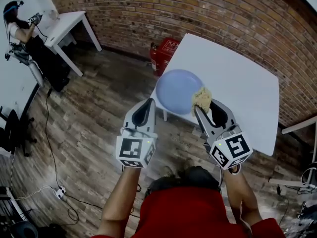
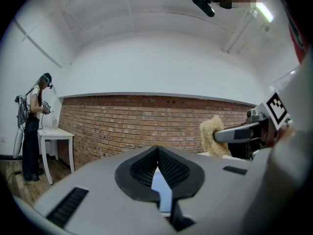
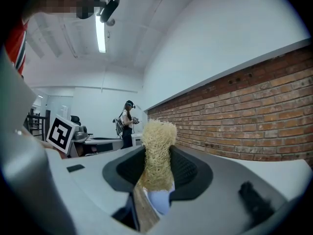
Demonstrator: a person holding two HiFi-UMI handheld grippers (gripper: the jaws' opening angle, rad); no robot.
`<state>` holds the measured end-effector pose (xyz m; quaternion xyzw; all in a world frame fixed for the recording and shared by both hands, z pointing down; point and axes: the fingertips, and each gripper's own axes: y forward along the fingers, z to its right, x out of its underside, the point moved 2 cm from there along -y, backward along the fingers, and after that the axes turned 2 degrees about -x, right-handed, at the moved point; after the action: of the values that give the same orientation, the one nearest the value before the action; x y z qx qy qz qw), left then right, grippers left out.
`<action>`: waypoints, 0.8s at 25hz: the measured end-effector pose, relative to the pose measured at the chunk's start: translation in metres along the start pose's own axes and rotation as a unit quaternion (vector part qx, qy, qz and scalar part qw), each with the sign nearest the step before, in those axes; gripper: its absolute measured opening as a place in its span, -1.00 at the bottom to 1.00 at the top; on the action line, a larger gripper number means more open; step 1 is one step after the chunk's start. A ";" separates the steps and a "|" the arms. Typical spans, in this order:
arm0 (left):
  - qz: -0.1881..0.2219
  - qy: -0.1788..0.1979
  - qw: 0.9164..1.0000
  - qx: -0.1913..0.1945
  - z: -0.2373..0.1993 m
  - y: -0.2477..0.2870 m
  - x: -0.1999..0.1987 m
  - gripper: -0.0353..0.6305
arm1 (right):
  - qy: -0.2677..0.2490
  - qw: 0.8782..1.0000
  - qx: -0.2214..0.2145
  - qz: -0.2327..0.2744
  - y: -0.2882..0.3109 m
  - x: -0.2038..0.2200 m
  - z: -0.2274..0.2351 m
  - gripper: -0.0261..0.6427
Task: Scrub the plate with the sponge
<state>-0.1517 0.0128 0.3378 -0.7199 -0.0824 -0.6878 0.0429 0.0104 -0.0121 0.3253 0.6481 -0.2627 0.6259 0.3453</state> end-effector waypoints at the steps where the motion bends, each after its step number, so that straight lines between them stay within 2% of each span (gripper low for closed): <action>1: -0.002 -0.001 1.000 0.001 -0.002 0.003 0.002 -0.85 | 0.000 1.000 0.003 -0.001 0.003 -0.001 0.002 -0.46; 12: -0.009 0.002 1.000 -0.007 -0.017 0.052 0.005 -0.85 | -0.015 1.000 -0.004 0.000 0.049 -0.005 0.036 -0.46; 20: -0.020 0.014 1.000 -0.018 -0.026 0.119 0.008 -0.85 | -0.024 0.999 -0.030 -0.016 0.096 0.004 0.067 -0.46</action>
<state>-0.1559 -0.1079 0.3529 -0.7088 -0.0840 -0.7002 0.0174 -0.0209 -0.1238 0.3424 0.6566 -0.2792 0.5960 0.3684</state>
